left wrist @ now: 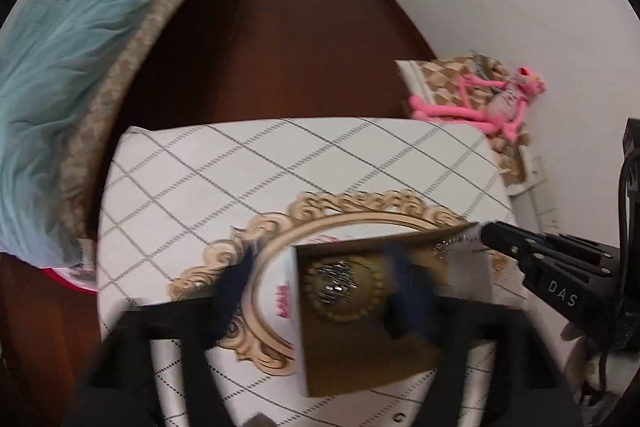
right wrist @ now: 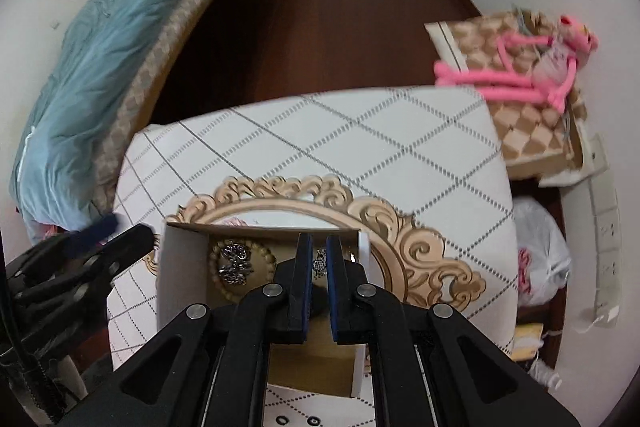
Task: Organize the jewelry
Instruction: 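Carry both silver chains into the box and open both tools, then withdraw both tools and move them toward the black earrings and brooch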
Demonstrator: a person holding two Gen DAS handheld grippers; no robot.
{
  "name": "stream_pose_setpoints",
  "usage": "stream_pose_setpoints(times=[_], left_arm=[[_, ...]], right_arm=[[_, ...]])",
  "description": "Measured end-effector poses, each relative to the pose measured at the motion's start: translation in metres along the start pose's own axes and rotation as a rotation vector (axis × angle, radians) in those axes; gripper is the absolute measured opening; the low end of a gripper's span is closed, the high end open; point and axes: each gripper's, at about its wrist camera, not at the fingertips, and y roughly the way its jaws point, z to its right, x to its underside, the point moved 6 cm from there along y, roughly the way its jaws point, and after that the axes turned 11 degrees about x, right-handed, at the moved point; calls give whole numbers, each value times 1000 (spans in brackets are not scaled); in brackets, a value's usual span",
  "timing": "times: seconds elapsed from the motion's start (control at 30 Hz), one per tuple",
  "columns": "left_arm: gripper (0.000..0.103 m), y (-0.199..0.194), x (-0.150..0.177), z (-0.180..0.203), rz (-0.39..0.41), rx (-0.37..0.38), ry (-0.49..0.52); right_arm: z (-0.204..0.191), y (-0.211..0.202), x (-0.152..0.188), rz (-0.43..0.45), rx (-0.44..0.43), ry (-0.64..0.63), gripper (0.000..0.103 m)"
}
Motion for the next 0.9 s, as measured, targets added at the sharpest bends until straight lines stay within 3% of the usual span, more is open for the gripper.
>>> stream_pose_setpoints(times=[0.03,0.1,0.13,0.33,0.4,0.47,0.67,0.9], left_arm=[[80,-2,1,-2,11,-5,-1],[80,-3,5,-8,10,-24,-7],[80,-3,5,-12,10,-35,-9],[97,-11,19,-25,45,-92,-28],[102,-13,26,-27,55,-119,-30],[102,-15,35,-28,61,-149,-25],[102,-15,59,-30,38,-166,-29],[102,-25,77,-26,29,-185,-9]], right_arm=[[1,2,1,-3,7,1,12],[4,3,3,-8,16,9,40],[5,2,4,-8,14,12,47],[9,-12,13,29,79,-7,54],[8,-15,21,35,114,-22,79],[7,-15,31,42,155,-34,91],[0,-6,65,19,196,-63,99],[-4,-14,84,38,208,-61,99]])
